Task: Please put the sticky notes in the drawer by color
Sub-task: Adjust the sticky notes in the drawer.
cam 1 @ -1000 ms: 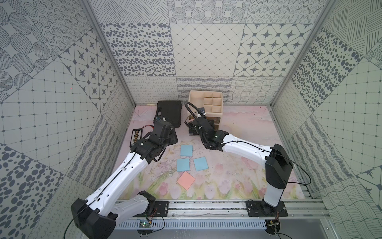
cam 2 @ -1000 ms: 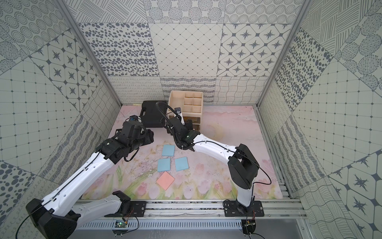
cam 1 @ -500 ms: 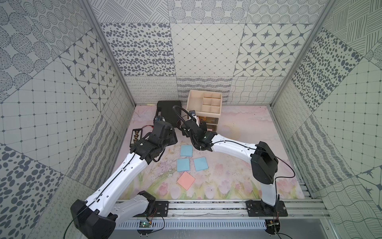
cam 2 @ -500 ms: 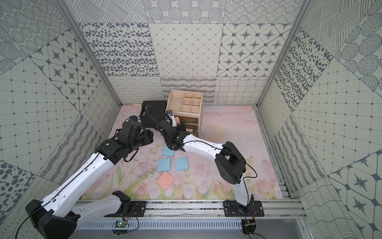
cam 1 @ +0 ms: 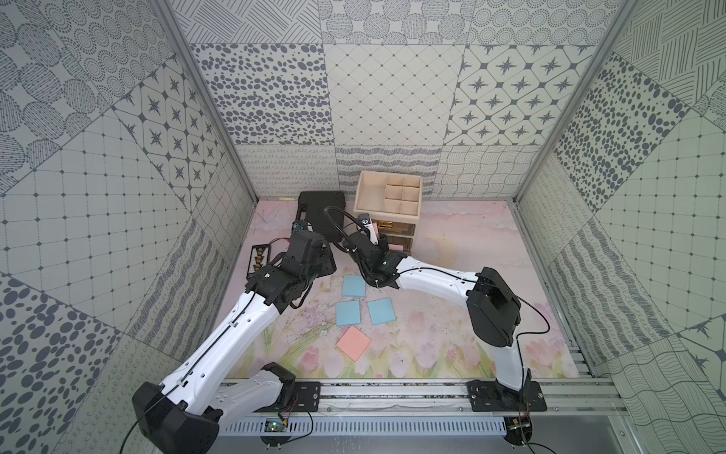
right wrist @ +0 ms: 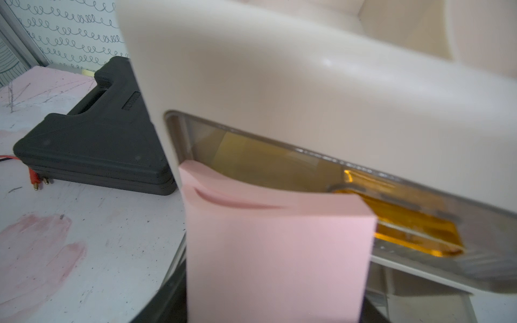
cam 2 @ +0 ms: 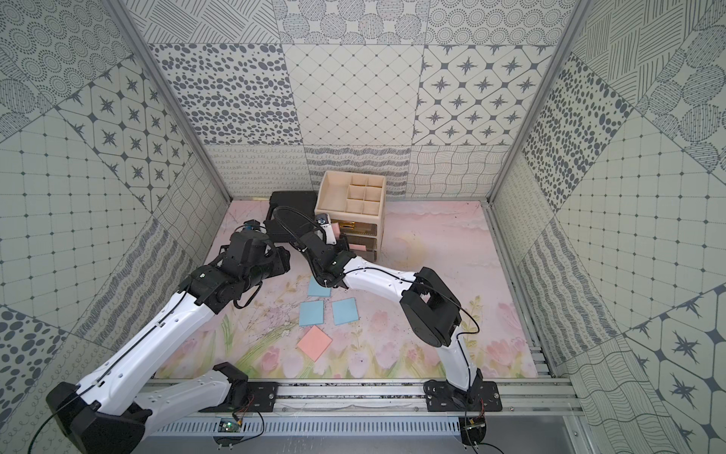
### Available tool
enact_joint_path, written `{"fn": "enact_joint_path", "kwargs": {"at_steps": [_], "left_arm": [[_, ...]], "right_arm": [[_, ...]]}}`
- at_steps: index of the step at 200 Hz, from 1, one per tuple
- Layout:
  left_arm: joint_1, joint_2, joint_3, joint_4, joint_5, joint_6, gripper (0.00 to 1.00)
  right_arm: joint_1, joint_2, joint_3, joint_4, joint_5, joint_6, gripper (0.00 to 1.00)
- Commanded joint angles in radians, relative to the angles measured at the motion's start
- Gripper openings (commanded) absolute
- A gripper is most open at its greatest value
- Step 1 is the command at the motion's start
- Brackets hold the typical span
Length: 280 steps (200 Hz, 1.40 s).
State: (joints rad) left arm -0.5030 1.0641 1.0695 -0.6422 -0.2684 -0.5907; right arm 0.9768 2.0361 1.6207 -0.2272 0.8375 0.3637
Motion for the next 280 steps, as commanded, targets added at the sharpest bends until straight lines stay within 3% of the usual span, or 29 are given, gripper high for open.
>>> {"fn": "enact_joint_path", "kwargs": {"at_steps": [1, 58, 100, 149, 213, 237, 280], "left_arm": [[0.003, -0.005, -0.004, 0.019, 0.005, 0.013, 0.62], [0.003, -0.012, -0.019, 0.021, 0.001, 0.009, 0.62], [0.003, -0.011, -0.028, 0.035, 0.009, 0.002, 0.62], [0.003, -0.007, -0.025, 0.033, 0.008, 0.001, 0.62], [0.004, 0.013, -0.024, 0.038, 0.014, -0.001, 0.62], [0.004, 0.009, -0.024, 0.035, 0.011, 0.000, 0.62], [0.003, 0.009, -0.029, 0.042, 0.014, -0.007, 0.62]], "right_arm": [[0.006, -0.042, -0.027, 0.068, 0.028, -0.028, 0.52], [0.007, -0.114, -0.047, 0.092, 0.039, -0.095, 0.45], [0.011, -0.173, -0.106, 0.209, 0.057, -0.242, 0.47], [0.013, -0.159, -0.183, 0.346, 0.078, -0.323, 0.49], [0.013, -0.101, -0.169, 0.377, 0.102, -0.348, 0.69], [0.013, -0.130, -0.180, 0.387, 0.121, -0.365, 0.81], [-0.002, -0.177, -0.207, 0.392, 0.143, -0.427, 0.73]]}}
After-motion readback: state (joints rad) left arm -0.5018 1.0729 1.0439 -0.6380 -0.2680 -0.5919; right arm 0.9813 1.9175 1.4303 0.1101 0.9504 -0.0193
